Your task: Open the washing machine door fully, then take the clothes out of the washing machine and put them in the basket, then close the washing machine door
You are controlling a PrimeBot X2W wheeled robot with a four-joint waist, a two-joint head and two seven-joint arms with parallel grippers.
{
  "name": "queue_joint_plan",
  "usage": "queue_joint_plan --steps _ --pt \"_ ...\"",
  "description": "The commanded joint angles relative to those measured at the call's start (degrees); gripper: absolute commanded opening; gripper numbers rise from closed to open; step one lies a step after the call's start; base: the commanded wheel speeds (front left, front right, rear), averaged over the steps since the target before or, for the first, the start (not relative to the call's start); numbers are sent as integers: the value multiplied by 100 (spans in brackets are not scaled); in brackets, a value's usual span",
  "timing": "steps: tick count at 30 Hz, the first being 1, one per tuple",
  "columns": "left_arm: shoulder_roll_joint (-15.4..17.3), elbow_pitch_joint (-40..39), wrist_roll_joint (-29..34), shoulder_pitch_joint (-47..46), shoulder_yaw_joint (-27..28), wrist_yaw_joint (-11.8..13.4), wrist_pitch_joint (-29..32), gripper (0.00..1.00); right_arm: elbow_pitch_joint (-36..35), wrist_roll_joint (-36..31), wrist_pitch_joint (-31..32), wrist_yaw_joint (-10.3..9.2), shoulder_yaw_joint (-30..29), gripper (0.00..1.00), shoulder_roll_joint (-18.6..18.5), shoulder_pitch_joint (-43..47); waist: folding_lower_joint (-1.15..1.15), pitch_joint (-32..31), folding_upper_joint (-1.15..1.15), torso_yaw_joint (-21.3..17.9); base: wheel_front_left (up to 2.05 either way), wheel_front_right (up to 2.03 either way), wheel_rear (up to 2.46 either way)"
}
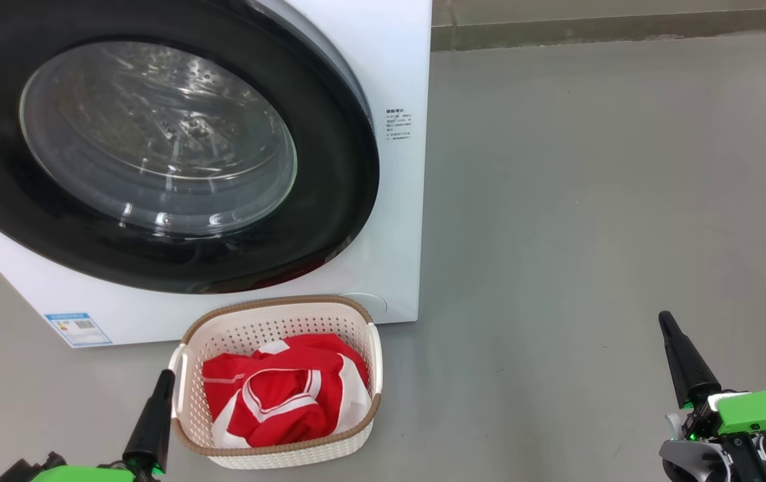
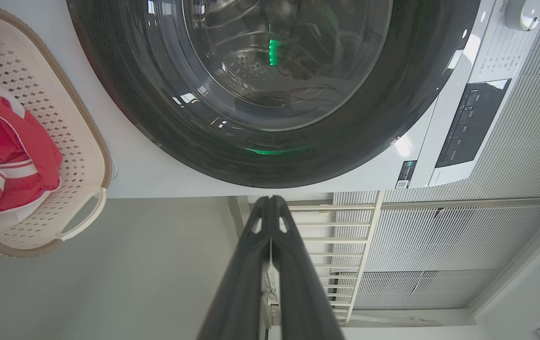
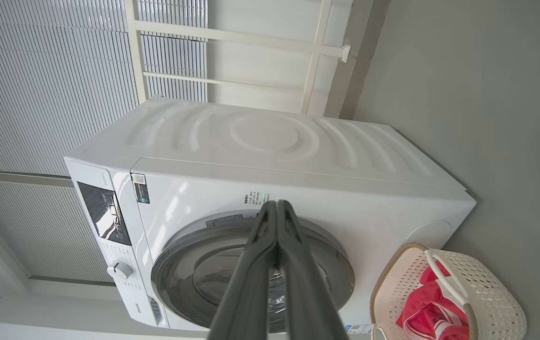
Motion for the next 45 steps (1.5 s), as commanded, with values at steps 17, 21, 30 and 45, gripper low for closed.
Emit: queue_joint_plan --steps 17,21,30,45 --pt "39 -144 13 -236 218 -40 70 0 -157 -32 30 -3 75 0 -36 -243 0 0 0 0 0 0 0" --pt "38 -144 14 -236 220 -40 71 0 -157 -33 31 -3 73 0 -34 -243 0 0 0 0 0 0 0" --pt "35 -143 18 -236 224 -40 75 0 -156 -38 35 -3 68 0 -31 -243 0 0 0 0 0 0 0" --pt "31 -143 23 -237 230 -40 80 0 -156 -44 41 -3 61 0 -26 -244 0 0 0 0 0 0 0"
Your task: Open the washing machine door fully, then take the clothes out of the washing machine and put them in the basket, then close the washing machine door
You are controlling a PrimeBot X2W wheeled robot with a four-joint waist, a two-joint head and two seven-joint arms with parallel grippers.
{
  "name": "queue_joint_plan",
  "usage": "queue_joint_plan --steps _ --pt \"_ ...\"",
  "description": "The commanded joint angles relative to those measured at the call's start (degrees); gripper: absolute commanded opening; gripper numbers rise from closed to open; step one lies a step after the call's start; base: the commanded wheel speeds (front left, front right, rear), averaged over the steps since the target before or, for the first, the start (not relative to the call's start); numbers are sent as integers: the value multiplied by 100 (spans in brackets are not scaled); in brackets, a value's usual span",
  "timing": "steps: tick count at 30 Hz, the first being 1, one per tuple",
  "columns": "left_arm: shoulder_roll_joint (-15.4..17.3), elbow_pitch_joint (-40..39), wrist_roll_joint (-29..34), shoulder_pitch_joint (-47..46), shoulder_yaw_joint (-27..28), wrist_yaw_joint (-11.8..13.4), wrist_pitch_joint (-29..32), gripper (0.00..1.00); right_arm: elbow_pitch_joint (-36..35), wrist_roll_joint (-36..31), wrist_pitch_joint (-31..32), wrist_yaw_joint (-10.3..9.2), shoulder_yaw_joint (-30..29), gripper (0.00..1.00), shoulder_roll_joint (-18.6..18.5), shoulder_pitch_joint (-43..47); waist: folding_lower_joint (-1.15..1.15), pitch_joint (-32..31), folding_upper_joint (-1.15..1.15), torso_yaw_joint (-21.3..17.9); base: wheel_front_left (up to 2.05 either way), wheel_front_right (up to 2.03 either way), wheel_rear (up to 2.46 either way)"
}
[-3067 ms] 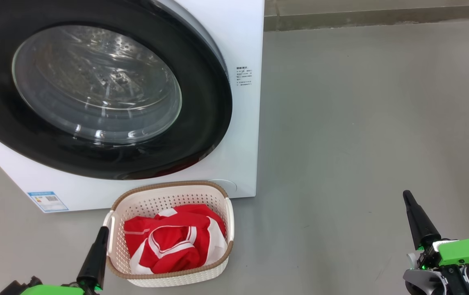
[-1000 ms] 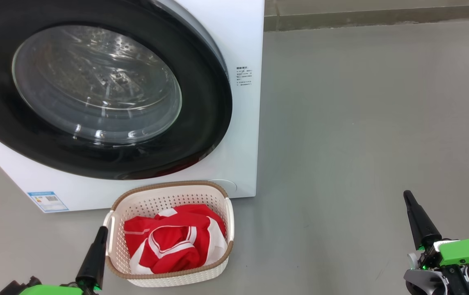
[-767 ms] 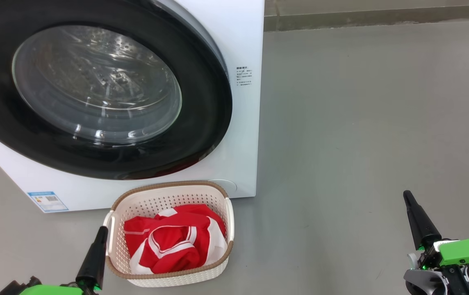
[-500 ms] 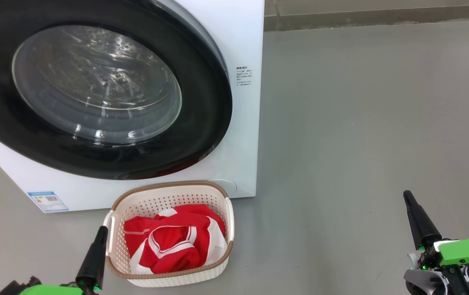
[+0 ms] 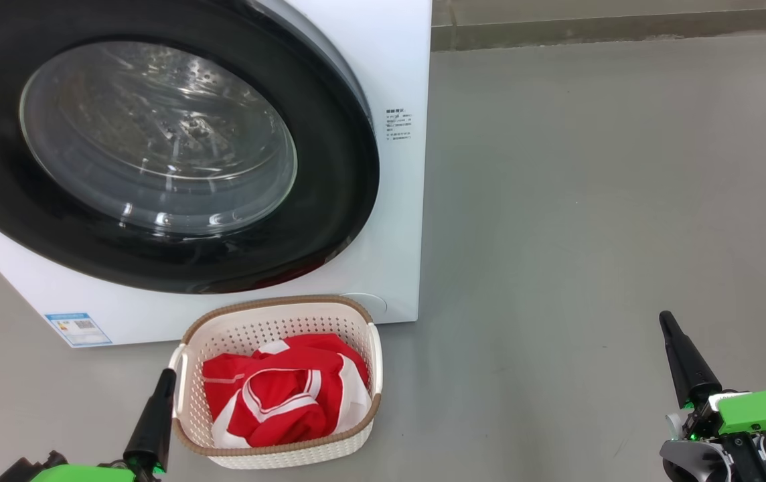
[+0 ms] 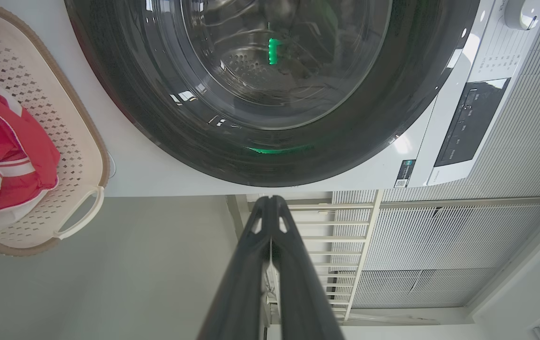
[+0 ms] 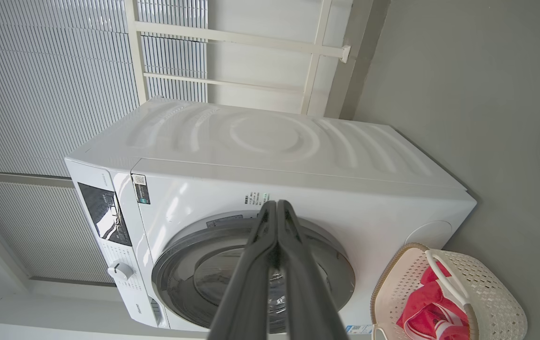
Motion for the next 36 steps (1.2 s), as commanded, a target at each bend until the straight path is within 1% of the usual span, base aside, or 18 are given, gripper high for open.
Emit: queue_joint_plan --steps 1,36 --pt "54 -143 22 -225 209 -40 32 0 -157 -42 26 -3 87 0 -39 -244 0 0 0 0 0 0 0" --pt "47 -143 30 -226 218 -40 40 0 -157 -51 35 -3 75 0 -31 -245 0 0 0 0 0 0 0"
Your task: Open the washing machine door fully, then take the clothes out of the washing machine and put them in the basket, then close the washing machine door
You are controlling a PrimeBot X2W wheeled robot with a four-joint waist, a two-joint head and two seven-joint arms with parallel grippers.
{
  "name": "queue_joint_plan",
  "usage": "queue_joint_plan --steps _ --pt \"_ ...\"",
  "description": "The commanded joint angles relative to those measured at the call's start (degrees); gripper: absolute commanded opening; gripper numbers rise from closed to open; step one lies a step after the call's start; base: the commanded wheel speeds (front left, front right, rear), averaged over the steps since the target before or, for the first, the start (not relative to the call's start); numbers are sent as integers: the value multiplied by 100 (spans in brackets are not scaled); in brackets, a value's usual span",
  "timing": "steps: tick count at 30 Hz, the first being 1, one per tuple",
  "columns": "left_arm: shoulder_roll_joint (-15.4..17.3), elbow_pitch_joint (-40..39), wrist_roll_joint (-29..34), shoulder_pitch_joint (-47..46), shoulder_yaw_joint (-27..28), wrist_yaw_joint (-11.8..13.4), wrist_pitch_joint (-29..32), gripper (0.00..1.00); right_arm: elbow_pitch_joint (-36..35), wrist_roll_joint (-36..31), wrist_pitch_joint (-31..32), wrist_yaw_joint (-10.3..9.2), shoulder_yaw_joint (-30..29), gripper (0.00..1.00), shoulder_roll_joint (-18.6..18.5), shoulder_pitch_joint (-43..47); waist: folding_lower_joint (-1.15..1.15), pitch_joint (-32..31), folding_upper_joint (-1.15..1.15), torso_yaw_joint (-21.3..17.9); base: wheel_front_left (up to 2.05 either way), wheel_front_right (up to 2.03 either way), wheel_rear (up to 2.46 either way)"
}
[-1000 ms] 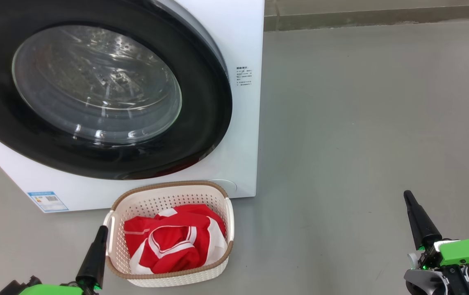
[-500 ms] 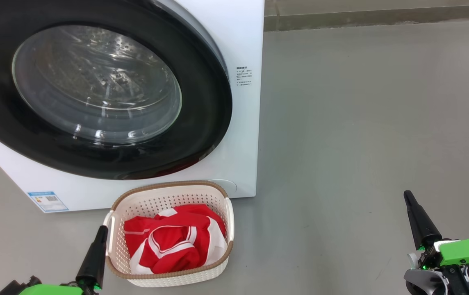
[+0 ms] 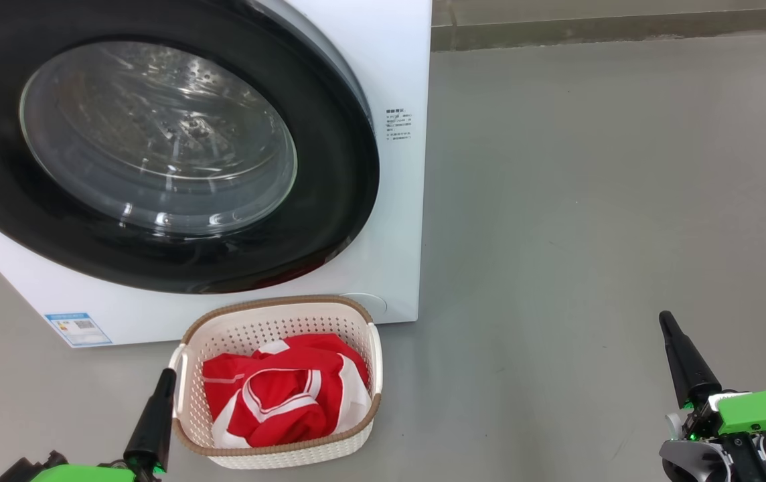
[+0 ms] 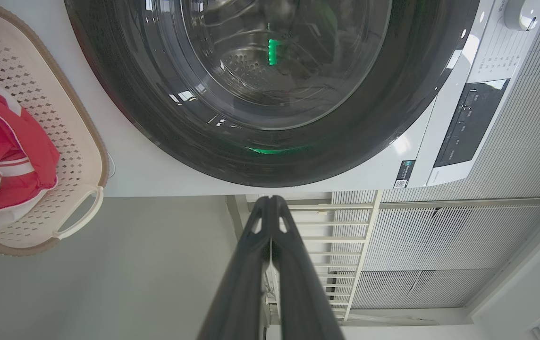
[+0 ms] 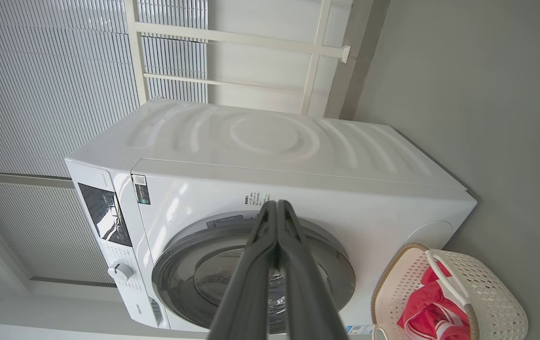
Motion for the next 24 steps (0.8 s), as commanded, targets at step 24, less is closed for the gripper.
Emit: queue_joint_plan --steps 24 --pt "57 -143 34 -225 213 -40 42 0 -156 -49 38 -3 81 0 -40 -246 0 0 0 0 0 0 0"
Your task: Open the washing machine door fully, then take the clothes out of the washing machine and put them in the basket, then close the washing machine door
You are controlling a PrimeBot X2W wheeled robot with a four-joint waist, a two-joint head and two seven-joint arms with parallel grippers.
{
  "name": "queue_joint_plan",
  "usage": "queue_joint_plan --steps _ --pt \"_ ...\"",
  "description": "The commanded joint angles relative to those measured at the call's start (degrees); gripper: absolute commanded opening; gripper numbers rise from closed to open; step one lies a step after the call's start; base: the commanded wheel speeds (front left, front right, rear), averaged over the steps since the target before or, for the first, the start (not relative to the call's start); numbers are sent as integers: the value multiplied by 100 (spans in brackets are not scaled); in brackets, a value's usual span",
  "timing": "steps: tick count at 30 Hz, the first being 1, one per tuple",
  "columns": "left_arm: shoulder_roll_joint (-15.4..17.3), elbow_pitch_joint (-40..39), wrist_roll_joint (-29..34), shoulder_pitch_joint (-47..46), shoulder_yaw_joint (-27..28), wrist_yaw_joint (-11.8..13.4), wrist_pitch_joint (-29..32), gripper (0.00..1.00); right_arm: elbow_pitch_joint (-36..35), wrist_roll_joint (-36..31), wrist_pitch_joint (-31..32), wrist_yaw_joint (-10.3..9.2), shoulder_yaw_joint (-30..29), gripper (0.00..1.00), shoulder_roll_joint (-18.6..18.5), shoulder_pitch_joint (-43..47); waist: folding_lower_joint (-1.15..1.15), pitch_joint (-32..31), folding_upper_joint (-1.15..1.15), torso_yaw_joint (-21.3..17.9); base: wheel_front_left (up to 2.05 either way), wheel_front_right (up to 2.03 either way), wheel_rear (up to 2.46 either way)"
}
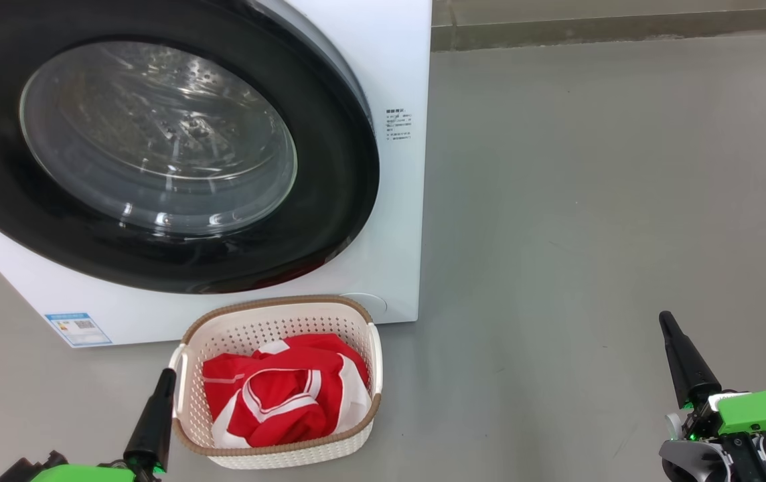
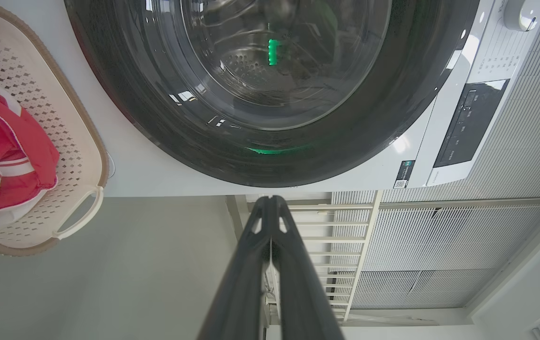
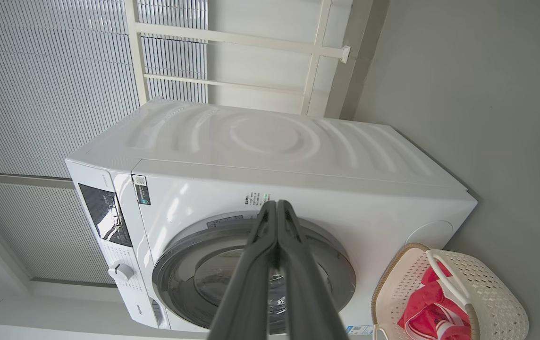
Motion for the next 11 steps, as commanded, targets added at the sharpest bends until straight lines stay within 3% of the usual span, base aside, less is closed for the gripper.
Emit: queue_joint_plan --steps 1,11 --pt "61 -143 34 -225 209 -40 41 0 -156 -49 38 -3 89 0 -52 -246 0 0 0 0 0 0 0" --pt "61 -143 35 -225 210 -40 42 0 -156 -50 40 -3 87 0 -51 -246 0 0 0 0 0 0 0"
